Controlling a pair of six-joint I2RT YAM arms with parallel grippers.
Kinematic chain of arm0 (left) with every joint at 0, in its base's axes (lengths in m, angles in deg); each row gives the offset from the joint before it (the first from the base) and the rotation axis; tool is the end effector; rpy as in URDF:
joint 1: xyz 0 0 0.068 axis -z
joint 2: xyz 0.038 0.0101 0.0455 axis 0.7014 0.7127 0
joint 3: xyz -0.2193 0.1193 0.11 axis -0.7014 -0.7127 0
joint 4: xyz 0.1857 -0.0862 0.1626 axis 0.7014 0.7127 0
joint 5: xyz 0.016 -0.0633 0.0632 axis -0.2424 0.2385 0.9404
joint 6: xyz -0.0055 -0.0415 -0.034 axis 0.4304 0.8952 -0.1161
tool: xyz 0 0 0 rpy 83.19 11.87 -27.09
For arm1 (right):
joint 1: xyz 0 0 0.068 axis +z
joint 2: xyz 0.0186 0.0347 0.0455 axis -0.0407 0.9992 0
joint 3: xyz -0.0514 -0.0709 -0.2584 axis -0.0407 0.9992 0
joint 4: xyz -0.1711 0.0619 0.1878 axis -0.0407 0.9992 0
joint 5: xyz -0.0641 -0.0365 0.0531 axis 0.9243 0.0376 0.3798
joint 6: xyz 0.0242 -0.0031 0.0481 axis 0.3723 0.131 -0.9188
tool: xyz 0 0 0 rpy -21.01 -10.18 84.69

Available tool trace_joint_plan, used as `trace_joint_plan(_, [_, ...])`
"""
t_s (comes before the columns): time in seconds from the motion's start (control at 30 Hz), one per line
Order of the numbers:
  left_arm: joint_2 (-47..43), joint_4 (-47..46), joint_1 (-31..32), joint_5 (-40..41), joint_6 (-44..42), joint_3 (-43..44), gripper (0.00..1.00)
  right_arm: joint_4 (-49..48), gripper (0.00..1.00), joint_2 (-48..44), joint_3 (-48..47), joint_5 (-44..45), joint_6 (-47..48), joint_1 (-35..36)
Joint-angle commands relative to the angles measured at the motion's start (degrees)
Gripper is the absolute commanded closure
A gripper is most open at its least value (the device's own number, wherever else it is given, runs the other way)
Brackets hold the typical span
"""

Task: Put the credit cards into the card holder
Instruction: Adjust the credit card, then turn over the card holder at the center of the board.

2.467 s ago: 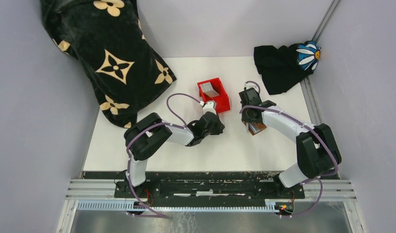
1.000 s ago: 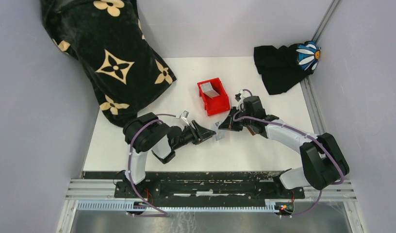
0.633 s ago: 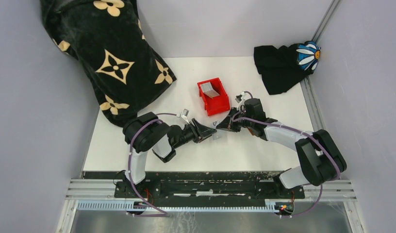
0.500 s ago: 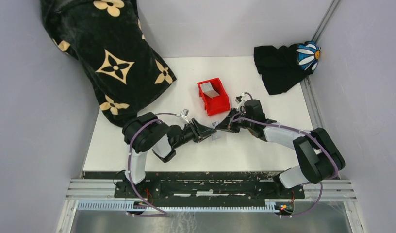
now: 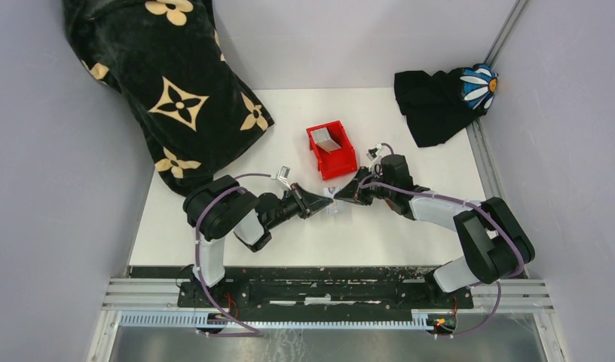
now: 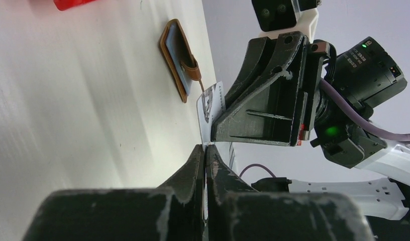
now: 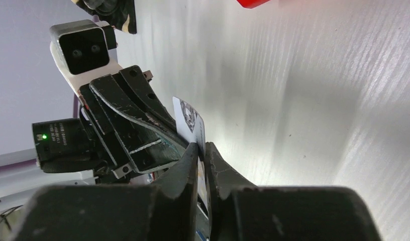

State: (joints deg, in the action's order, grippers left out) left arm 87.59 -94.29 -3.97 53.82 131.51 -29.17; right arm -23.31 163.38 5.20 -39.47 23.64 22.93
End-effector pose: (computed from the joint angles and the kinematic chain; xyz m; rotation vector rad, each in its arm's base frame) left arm 0.2109 -0.1937 0.1076 -0.2703 1.9042 -1.6675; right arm 0.2517 0.1403 0.1693 0.2523 2.3880 1.3670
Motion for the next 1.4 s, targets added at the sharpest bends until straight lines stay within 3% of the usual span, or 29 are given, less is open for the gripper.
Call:
trace_joint_plan(0.0, [-2.05, -11.35, 0.72, -1.89, -1.15, 0.03, 0.97, 0.80, 0.80, -1.03, -1.69, -0.91, 1.49, 0.56])
trace_joint_plan(0.13, [-1.97, -11.35, 0.61, -0.29, -1.55, -1.28, 0.97, 7.72, 0.62, -3.65, -3.90, 1.76, 5.14, 0.58])
trace_joint_plan(0.37, [-2.51, -11.19, -0.18, 2.46, -2.19, -4.02, 0.97, 18.46, 0.50, -7.42, -8.47, 7.35, 11.30, 0.56])
trace_joint_plan(0.7, [-11.28, 4.85, -0.38, 7.67, -8.03, -5.35, 0.97, 44.83, 0.44, -12.87, -16.80, 38.27, 23.83, 0.66])
trace_joint_plan(0.97, [-19.60, 19.39, 0.36, 10.80, -12.94, -3.67, 0.97, 54.64, 0.40, -5.42, -22.52, 57.34, 28.70, 2.90])
trace_joint_plan(1.2, [-24.18, 24.53, 0.69, 11.64, -15.10, -3.39, 0.97, 57.15, 0.36, 5.67, -29.92, 65.58, 31.93, 5.29])
trace_joint_plan(1.37, [-25.10, 25.55, 0.64, 11.72, -15.74, -3.56, 0.97, 57.52, 0.32, 11.68, -34.07, 66.83, 33.56, 5.42])
